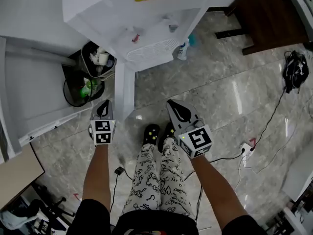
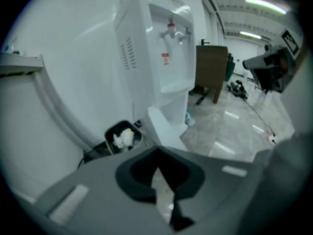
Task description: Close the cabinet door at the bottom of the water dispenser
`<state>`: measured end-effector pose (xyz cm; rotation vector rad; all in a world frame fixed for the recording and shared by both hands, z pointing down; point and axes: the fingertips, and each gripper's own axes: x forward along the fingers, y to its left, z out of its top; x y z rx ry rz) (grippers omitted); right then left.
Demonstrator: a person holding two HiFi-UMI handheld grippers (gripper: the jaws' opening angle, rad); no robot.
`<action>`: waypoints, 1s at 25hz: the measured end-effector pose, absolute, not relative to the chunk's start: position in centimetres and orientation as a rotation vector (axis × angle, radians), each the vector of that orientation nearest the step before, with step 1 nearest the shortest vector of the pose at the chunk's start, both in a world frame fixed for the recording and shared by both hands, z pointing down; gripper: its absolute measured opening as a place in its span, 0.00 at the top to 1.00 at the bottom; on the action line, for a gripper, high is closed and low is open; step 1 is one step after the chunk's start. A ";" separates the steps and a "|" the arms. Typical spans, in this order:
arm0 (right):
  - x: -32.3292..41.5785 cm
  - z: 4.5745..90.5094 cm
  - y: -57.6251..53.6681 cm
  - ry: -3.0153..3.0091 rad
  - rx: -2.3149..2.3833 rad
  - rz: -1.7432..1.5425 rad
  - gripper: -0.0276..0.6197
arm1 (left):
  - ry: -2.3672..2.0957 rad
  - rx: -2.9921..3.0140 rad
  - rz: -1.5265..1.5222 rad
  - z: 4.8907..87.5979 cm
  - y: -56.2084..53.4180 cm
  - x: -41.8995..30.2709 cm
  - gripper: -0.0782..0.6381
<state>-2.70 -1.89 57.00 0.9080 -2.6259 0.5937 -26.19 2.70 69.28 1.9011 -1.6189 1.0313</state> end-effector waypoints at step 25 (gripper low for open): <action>-1.8 61.9 -7.2 -2.652 1.105 0.897 0.93 | -1.509 1.885 0.839 75.6 1.2 -16.6 0.90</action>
